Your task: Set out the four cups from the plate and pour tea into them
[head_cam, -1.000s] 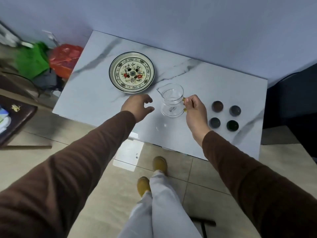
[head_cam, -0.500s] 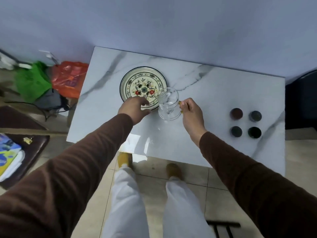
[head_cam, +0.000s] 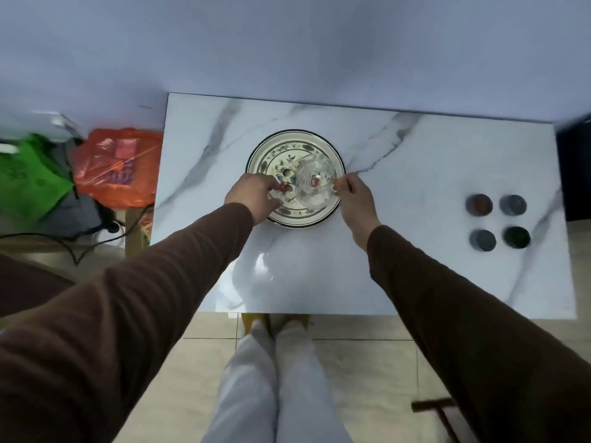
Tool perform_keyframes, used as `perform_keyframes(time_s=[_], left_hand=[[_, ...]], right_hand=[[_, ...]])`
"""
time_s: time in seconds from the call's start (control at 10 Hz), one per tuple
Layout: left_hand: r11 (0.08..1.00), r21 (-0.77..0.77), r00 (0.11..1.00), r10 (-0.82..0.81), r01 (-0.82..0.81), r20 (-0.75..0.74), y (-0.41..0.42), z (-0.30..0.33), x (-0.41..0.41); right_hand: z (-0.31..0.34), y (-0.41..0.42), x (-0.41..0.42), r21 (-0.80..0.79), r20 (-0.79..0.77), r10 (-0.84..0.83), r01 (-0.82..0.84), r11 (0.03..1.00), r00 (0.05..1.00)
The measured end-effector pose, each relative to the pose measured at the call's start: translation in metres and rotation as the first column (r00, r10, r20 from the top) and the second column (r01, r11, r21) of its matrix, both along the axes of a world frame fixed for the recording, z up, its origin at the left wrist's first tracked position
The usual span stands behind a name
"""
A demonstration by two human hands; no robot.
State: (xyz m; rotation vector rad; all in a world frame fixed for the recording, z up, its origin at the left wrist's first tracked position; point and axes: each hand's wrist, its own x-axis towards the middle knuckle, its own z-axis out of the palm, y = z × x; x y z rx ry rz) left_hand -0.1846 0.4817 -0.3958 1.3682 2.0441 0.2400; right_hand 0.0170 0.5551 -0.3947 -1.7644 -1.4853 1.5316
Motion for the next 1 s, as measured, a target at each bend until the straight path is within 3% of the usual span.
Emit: perform_keyframes(time_s=[0.4, 0.8, 0.9, 1.0], left_hand=[[0.998, -0.037, 0.999, -0.043, 0.043, -0.01, 0.026, -0.053, -0.024], [0.997, -0.055, 0.998, -0.056, 0.055, -0.013, 0.035, -0.062, -0.02], [0.997, -0.056, 0.998, -0.063, 0.062, -0.019, 0.033, -0.056, -0.016], [0.996, -0.049, 0.997, -0.072, 0.071, -0.034, 0.032, -0.046, -0.012]], right_hand=[[-0.08, 0.033, -0.036, -0.092, -0.034, 0.079, -0.082, 0.992, 0.996], [-0.09, 0.042, -0.032, -0.088, -0.008, 0.121, -0.122, 0.989, 0.993], [-0.079, 0.041, -0.028, -0.05, 0.091, 0.202, -0.198, 0.979, 0.975], [-0.07, 0.042, -0.016, -0.032, 0.294, 0.315, -0.32, 0.947, 0.902]])
